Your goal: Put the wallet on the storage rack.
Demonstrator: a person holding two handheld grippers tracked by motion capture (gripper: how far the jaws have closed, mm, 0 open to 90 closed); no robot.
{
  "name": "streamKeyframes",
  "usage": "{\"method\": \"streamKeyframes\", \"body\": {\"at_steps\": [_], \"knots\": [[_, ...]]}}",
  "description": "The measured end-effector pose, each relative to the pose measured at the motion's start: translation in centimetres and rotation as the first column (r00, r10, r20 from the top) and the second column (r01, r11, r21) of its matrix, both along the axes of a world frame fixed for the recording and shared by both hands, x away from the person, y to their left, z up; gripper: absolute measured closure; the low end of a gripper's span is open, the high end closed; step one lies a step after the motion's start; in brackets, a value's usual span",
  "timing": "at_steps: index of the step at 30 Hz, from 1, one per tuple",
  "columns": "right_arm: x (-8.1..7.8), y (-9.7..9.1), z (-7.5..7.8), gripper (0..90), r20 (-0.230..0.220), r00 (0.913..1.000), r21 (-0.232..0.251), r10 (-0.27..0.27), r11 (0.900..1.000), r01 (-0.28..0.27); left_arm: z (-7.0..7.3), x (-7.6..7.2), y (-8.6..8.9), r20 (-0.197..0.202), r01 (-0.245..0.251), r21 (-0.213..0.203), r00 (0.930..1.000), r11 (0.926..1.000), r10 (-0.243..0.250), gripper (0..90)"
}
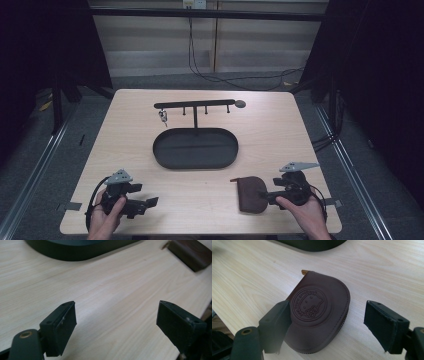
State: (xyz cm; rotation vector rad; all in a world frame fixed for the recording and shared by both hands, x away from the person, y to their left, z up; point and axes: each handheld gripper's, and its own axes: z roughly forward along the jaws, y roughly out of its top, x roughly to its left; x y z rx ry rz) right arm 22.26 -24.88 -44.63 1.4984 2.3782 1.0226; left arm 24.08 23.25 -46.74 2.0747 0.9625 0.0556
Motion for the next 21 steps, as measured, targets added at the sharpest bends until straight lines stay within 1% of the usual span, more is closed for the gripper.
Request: {"method": "streamKeyframes", "body": {"at_steps": [2,3,5,6,7,8,9,10,11,12,13,14,15,19,21], "knots": [[0.5,0.3,0.1,21.9,-0.025,0.9997,-0.012,0.008,0.9999,-0.008,0.1,-0.2,-0.1,0.007,0.018,0.011,0.9998,0.9998,-0.018,16.2],[0.8,0.4,0.1,21.6,-0.048,0.9988,-0.021,0.011,0.9997,-0.012,0.1,-0.3,-0.2,0.020,0.029,0.020,0.9994,0.9994,-0.029,16.2],[1.4,0.6,0.2,21.7,-0.076,0.9971,-0.044,0.013,0.9989,-0.016,0.0,-0.5,-0.3,0.040,0.047,0.041,0.9981,0.9981,-0.048,16.2],[1.8,0.7,0.2,21.5,-0.101,0.9948,-0.056,0.019,0.9981,-0.025,0.0,-0.6,-0.4,0.047,0.043,0.052,0.9978,0.9977,-0.046,16.2],[2.1,0.8,0.2,21.2,-0.132,0.9909,-0.055,0.029,0.9978,-0.037,-0.1,-0.6,-0.4,0.046,0.049,0.055,0.9976,0.9973,-0.052,16.2],[2.2,0.9,0.2,21.2,-0.143,0.9893,-0.057,0.030,0.9976,-0.039,-0.1,-0.5,-0.4,0.042,0.053,0.052,0.9976,0.9972,-0.055,16.2],[2.5,1.0,0.2,21.1,-0.157,0.9870,-0.063,0.035,0.9970,-0.045,-0.2,-0.5,-0.3,0.040,0.041,0.049,0.9983,0.9980,-0.043,16.2],[2.7,1.2,0.2,20.8,-0.172,0.9845,-0.080,0.033,0.9956,-0.048,-0.2,-0.4,-0.3,0.042,0.038,0.047,0.9983,0.9982,-0.040,16.2],[2.9,1.3,0.2,20.7,-0.174,0.9839,-0.087,0.041,0.9946,-0.057,-0.2,-0.3,-0.2,0.039,0.035,0.046,0.9986,0.9983,-0.037,16.2],[3.1,1.4,0.2,20.6,-0.187,0.9816,-0.093,0.039,0.9940,-0.057,-0.2,-0.2,-0.1,0.040,0.023,0.036,0.9989,0.9991,-0.024,16.2],[3.4,1.5,0.2,20.5,-0.205,0.9778,-0.103,0.043,0.9926,-0.065,-0.2,-0.2,0.0,0.043,0.020,0.039,0.9988,0.9990,-0.021,16.2],[3.6,1.6,0.2,20.4,-0.215,0.9755,-0.107,0.047,0.9917,-0.071,-0.2,-0.1,0.1,0.037,0.017,0.033,0.9992,0.9993,-0.018,16.2],[3.9,1.7,0.3,20.1,-0.233,0.9712,-0.115,0.051,0.9903,-0.079,-0.2,0.0,0.1,0.032,0.014,0.028,0.9994,0.9995,-0.015,16.2],[4.8,2.3,0.4,19.1,-0.283,0.9573,-0.148,0.060,0.9833,-0.105,-0.3,0.1,0.1,0.026,0.017,0.039,0.9995,0.9991,-0.018,16.2],[5.3,2.6,0.3,19.0,-0.302,0.9508,-0.153,0.068,0.9810,-0.119,-0.3,0.1,0.0,0.027,0.019,0.037,0.9994,0.9992,-0.020,16.2]]}}
